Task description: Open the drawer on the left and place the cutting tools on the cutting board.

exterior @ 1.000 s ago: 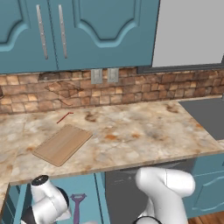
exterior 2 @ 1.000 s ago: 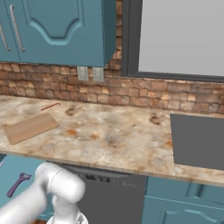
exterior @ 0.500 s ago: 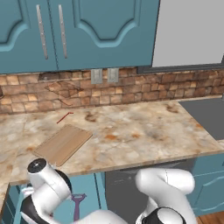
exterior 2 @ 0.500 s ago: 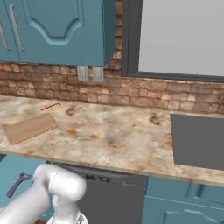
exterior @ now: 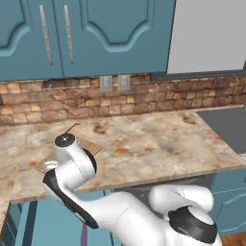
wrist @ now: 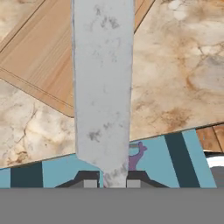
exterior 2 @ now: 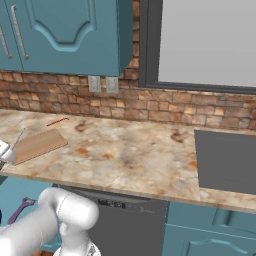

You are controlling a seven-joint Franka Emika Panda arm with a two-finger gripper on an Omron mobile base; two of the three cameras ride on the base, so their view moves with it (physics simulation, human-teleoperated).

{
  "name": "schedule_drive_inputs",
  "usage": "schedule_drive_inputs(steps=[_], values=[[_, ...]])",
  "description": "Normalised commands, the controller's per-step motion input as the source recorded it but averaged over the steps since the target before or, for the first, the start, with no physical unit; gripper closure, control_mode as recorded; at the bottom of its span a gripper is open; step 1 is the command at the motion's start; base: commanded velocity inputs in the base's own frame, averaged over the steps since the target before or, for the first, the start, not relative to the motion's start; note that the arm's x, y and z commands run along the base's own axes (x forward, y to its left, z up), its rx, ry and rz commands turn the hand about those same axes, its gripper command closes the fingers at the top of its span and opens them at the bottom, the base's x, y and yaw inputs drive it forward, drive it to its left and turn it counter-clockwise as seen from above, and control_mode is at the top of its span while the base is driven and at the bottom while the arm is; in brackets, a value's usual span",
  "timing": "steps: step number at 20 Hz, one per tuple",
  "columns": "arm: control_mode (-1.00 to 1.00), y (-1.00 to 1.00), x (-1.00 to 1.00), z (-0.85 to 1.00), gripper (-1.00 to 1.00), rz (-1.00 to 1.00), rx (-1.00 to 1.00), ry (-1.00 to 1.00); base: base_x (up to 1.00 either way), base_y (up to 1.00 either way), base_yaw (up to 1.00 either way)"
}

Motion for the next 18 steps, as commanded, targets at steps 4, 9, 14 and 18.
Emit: schedule_drive_inputs(steps=[4, 9, 14, 18], values=[[-1.0, -0.25, 0.56, 0.13, 1.0, 0.0, 0.05, 0.0, 0.0, 0.0, 0.0], [-1.0, -0.1, 0.18, 0.0, 1.0, -0.05, 0.11, 0.0, 0.0, 0.0, 0.0], [-1.0, -0.01, 0.61, 0.0, 1.0, -0.13, 0.26, -0.02, 0.0, 0.0, 0.0], [-1.0, 0.0, 0.66, 0.0, 1.0, -0.08, 0.04, -0.01, 0.0, 0.0, 0.0]])
